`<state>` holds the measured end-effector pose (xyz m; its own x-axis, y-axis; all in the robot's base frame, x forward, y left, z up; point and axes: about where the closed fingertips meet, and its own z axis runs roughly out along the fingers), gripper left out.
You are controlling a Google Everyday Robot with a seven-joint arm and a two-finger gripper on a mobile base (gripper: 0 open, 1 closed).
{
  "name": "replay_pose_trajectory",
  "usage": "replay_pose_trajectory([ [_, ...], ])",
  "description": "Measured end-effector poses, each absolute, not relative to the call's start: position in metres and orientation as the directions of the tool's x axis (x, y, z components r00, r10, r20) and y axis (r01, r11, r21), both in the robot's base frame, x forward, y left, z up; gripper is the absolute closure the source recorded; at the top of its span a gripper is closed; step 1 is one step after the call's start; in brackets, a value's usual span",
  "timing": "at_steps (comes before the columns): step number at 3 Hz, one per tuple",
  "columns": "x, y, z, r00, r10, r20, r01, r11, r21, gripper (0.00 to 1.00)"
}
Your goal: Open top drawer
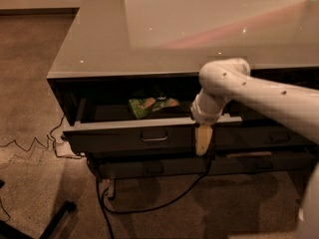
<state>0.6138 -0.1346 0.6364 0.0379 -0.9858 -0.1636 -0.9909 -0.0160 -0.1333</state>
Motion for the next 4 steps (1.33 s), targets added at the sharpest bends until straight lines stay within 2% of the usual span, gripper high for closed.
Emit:
replay_pose_trajectory([
  [1, 0.559, -0.157, 0.613, -0.011, -0.991, -0.136, -0.997, 0.021, -0.073, 0.00],
  [2, 0.556, -0.159, 0.614, -0.016, -0.991, -0.132, -0.997, 0.025, -0.069, 0.19],
  [4, 0.555, -0.161, 0.623, -0.021, -0.991, -0.129, -0.997, 0.030, -0.075, 0.65],
])
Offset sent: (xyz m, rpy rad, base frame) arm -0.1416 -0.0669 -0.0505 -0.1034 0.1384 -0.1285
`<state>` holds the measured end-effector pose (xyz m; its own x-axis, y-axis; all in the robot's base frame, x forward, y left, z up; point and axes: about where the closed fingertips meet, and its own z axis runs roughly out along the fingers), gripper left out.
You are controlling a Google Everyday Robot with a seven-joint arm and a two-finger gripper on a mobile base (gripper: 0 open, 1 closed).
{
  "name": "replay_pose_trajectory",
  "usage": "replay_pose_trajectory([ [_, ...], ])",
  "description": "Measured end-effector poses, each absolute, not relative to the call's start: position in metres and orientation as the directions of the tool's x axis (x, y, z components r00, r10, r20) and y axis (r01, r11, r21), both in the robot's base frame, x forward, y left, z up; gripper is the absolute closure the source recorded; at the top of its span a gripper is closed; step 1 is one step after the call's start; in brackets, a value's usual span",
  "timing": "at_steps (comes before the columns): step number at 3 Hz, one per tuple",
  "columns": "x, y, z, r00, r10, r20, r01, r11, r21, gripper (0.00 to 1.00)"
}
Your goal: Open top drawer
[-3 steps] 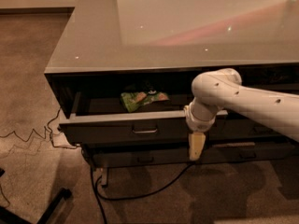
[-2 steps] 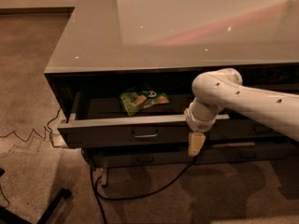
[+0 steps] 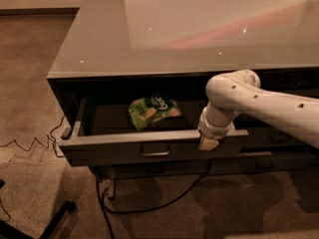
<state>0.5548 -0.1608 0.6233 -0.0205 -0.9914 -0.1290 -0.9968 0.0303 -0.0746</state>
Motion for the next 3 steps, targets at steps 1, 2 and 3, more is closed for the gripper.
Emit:
replay_pose_trajectory([
  [1, 0.5540, -0.1610, 0.6253, -0.021, -0.991, -0.129, -0.997, 0.030, -0.075, 0.88],
  [2, 0.5519, -0.1616, 0.6256, -0.021, -0.991, -0.129, -0.997, 0.030, -0.075, 0.94],
  [3, 0.5518, -0.1616, 0.6256, -0.021, -0.991, -0.129, -0.997, 0.030, -0.074, 0.75],
])
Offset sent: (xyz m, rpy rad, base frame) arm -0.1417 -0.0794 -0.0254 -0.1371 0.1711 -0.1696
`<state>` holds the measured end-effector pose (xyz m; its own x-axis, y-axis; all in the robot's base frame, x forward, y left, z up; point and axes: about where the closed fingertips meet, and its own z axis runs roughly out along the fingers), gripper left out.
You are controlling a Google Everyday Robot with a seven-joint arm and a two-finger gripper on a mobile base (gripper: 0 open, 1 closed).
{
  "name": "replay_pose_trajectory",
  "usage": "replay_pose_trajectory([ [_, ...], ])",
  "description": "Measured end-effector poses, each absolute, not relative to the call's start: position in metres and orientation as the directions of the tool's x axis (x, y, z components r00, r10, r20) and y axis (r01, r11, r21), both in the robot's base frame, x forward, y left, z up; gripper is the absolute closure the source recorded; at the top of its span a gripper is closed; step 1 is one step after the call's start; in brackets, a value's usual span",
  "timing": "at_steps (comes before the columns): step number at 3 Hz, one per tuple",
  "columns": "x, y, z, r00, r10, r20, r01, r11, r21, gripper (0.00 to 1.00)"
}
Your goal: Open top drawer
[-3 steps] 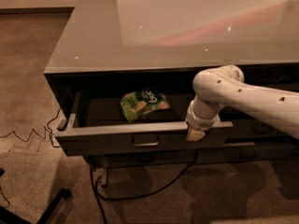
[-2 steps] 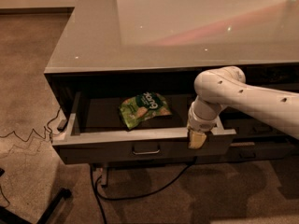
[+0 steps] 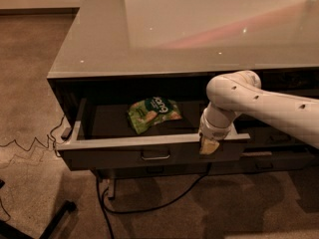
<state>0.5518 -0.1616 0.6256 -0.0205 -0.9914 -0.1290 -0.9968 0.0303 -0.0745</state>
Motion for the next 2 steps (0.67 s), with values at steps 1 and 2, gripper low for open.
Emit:
replay_pose_trajectory([
  [1, 0.5518, -0.1616, 0.6256, -0.021, -0.991, -0.129, -0.997, 0.030, -0.074, 0.53],
  [2, 0.5518, -0.1616, 0.6255, -0.021, -0.991, -0.129, -0.997, 0.030, -0.074, 0.29],
])
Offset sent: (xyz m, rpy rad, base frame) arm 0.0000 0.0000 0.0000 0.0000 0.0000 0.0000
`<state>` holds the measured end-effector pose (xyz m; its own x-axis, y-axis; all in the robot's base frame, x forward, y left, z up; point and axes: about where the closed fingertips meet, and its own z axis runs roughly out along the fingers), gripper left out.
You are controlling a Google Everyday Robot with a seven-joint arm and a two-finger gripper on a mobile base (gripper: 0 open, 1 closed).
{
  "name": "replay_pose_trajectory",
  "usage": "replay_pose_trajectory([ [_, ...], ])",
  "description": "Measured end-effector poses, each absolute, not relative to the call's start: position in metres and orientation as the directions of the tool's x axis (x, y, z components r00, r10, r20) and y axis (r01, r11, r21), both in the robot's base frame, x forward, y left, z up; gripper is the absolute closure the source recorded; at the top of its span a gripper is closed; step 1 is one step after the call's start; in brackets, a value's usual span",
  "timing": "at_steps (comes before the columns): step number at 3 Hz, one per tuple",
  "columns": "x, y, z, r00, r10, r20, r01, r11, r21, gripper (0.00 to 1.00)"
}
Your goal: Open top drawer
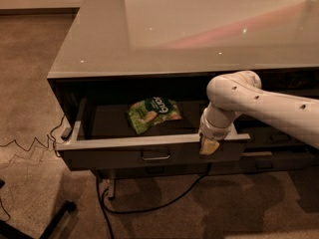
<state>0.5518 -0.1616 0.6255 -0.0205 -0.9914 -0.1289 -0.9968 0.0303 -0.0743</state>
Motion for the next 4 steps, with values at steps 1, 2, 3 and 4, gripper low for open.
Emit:
replay_pose_trajectory([
  [1, 0.552, -0.162, 0.626, -0.020, -0.991, -0.129, -0.997, 0.030, -0.074, 0.06],
  [2, 0.551, -0.162, 0.625, -0.020, -0.992, -0.128, -0.997, 0.029, -0.074, 0.00],
  [3, 0.549, -0.158, 0.627, 0.023, -0.990, -0.140, -0.997, -0.013, -0.072, 0.00],
  [4, 0.537, -0.149, 0.640, 0.107, -0.980, -0.171, -0.992, -0.093, -0.088, 0.00],
])
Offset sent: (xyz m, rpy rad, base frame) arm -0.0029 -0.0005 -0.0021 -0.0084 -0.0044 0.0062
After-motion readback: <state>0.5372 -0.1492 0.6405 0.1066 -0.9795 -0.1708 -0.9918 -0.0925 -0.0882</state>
